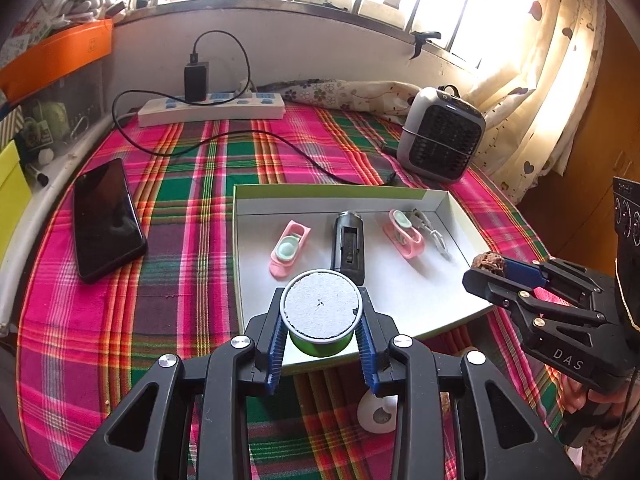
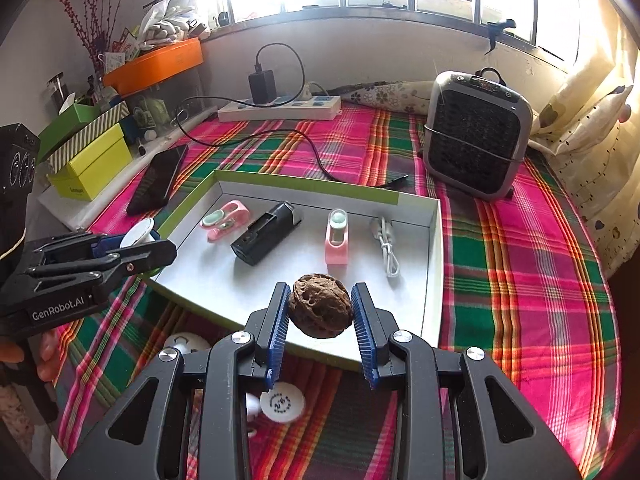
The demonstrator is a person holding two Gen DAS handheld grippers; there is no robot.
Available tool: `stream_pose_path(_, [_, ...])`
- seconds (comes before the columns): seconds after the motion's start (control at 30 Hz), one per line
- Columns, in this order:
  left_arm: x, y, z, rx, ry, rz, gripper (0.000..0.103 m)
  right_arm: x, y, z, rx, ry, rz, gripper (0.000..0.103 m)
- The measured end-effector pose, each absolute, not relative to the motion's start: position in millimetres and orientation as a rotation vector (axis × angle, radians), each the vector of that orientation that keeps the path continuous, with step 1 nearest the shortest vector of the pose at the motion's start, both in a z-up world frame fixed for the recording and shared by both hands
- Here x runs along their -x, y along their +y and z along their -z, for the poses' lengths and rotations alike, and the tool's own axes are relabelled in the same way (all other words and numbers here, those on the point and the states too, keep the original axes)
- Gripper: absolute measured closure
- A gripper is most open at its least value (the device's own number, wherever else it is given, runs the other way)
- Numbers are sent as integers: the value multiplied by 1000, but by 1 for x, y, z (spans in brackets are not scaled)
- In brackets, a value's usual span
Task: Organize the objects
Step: 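Carry the spool into the box with the left tool while the right tool carries the walnut there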
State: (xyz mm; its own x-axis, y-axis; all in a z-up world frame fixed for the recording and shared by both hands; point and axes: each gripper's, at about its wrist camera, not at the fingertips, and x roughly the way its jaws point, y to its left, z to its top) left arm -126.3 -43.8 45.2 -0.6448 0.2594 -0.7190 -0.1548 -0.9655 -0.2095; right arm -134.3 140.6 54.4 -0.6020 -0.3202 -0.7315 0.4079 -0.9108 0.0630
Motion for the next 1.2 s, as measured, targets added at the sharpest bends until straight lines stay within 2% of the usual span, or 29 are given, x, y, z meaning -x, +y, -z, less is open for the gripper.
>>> stream_pose_path(0.63, [158,-40,-25,1247,-186,-2630,74,194,104,-32,-1186,230,2400,70])
stream_pose_path(1.2, [162,-32,-19,1245,-125,-2615,74,203,89,-23,-1199,328,2389,70])
